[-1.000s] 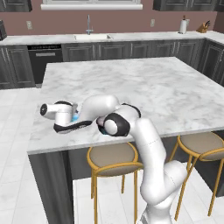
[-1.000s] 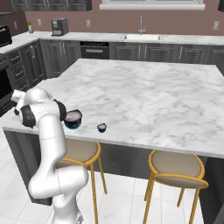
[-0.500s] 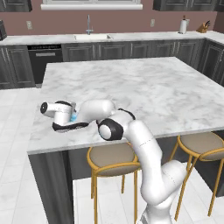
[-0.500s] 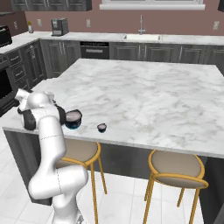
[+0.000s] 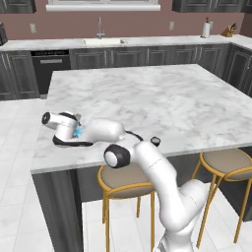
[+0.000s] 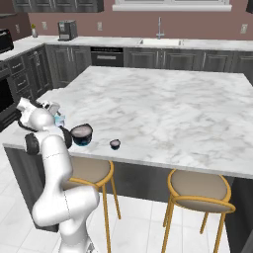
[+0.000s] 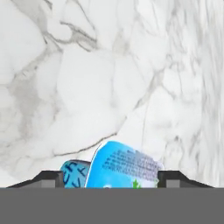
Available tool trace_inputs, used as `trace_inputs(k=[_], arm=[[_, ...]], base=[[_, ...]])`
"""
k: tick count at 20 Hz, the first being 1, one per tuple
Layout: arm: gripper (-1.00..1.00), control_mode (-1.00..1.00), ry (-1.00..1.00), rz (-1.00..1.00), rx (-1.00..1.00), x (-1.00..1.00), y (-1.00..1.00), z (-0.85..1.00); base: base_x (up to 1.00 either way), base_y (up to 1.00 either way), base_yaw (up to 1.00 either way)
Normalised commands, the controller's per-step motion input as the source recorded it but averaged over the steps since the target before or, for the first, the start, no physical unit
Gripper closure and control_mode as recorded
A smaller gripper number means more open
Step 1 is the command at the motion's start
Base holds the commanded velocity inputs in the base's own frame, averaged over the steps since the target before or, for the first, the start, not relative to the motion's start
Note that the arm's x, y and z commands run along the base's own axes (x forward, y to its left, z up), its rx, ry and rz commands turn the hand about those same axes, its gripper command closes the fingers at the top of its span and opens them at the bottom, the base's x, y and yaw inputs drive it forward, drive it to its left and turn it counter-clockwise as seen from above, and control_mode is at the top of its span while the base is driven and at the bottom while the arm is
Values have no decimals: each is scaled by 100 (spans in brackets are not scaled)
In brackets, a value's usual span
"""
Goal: Stack the yogurt containers by placing the smaller containers on top of the larger containers.
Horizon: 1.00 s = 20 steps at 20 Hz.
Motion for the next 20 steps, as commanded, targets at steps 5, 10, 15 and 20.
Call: trace_inputs(k=[5,10,15,20], arm=[[100,-100,5,0,0,14,17,-9],[100,-100,1,0,0,10,8,-4],[100,-100,1,0,0,1,1,2],[100,-100,-2,0,4,-9,-13,28]], base=[[0,0,0],[0,0,0],[0,0,0],[0,0,0]])
